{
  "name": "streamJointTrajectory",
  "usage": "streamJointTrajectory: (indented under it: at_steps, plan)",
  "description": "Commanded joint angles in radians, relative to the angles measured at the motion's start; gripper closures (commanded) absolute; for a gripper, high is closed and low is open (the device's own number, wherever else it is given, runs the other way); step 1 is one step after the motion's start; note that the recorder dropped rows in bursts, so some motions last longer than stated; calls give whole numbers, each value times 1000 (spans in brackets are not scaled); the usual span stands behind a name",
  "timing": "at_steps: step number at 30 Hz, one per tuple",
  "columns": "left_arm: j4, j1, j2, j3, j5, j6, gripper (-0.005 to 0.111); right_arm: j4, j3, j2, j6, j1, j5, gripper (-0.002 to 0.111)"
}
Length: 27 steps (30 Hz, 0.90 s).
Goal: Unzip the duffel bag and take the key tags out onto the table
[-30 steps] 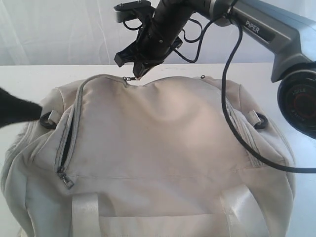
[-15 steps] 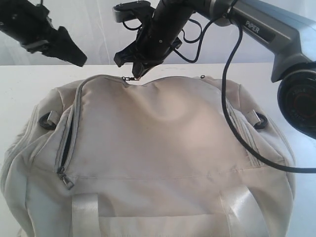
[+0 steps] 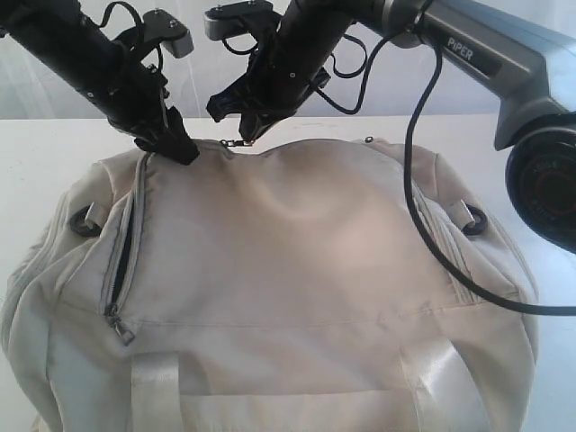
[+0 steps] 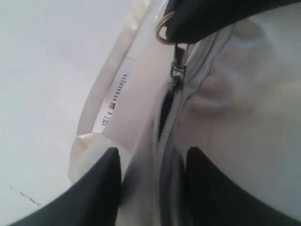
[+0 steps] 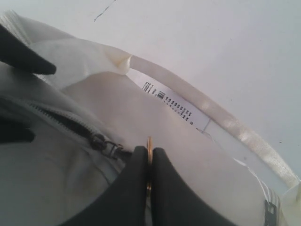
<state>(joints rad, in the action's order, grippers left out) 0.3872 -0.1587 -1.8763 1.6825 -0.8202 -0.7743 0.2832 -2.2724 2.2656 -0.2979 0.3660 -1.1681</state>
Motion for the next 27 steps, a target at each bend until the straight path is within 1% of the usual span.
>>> streamJointTrajectory:
  at_steps: [1, 3, 4, 10, 12, 14, 27]
  plan:
    - [-22, -4, -6, 4, -11, 39, 88, -4, -8, -18, -16, -12, 5, 108]
    - [-25, -4, 2, 4, -17, 39, 103, -7, -8, -18, -16, -12, 5, 108]
    - [-30, -4, 7, 4, -18, 39, 107, -18, -8, -18, -16, -12, 5, 108]
    - [-75, -4, 26, 4, -72, 46, 107, -54, -8, -19, -6, -28, -17, 108]
    - [-101, -4, 26, 4, -87, 75, 107, -54, -8, -24, 8, -41, -23, 108]
    - [-116, -4, 27, 4, -87, 103, 107, -52, -8, -31, 13, -59, -23, 108]
    - [-118, -4, 27, 4, -84, 116, 107, -62, -6, -92, 13, -168, -53, 108]
